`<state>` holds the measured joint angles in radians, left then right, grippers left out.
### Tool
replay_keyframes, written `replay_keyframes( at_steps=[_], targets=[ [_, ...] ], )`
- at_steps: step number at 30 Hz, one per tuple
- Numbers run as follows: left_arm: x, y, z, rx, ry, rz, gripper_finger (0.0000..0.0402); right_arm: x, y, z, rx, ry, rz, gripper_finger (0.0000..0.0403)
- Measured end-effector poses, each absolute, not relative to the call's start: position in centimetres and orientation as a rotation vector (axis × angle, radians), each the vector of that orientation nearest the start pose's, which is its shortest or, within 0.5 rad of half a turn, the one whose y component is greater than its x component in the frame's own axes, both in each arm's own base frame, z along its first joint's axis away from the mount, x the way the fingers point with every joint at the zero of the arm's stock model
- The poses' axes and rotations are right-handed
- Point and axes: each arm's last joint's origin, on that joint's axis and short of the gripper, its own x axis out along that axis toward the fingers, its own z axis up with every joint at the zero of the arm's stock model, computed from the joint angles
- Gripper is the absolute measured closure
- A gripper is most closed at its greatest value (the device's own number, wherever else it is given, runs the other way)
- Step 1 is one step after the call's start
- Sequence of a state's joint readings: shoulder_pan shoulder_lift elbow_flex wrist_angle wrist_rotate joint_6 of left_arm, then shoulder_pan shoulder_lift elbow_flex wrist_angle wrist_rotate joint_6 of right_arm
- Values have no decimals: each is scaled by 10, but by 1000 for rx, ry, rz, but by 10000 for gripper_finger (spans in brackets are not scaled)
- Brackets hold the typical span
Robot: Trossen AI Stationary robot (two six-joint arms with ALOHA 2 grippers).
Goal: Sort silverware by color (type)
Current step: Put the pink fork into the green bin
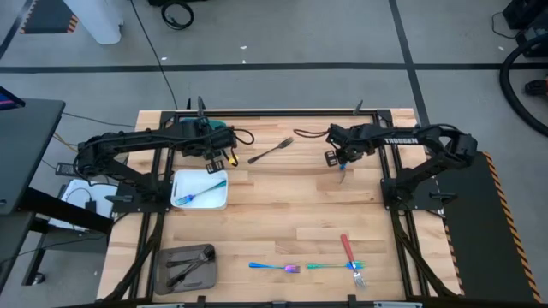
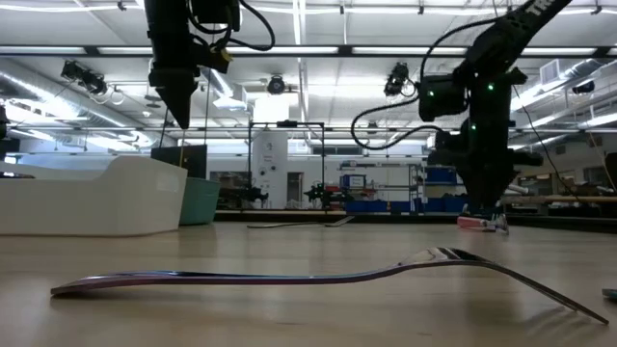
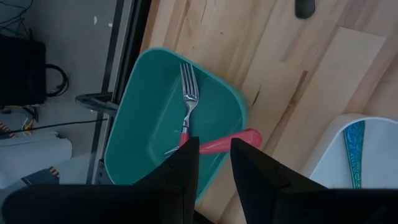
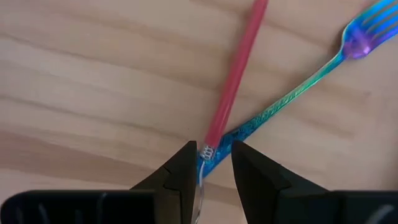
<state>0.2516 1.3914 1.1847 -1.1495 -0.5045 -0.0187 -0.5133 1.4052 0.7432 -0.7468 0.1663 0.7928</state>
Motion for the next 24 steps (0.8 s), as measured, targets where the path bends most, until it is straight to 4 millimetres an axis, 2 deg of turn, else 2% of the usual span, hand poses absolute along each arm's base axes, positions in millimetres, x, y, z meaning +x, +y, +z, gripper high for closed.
replay_keyframes(
  at_steps=[8, 24],
  targets=[
    [235, 75, 281, 162, 1357, 646, 299, 186, -111, 150, 893, 1085, -1107, 292],
    [236, 74, 281, 139, 1341, 622, 299, 173, -125, 136, 850, 988, -1204, 307]
  ],
)
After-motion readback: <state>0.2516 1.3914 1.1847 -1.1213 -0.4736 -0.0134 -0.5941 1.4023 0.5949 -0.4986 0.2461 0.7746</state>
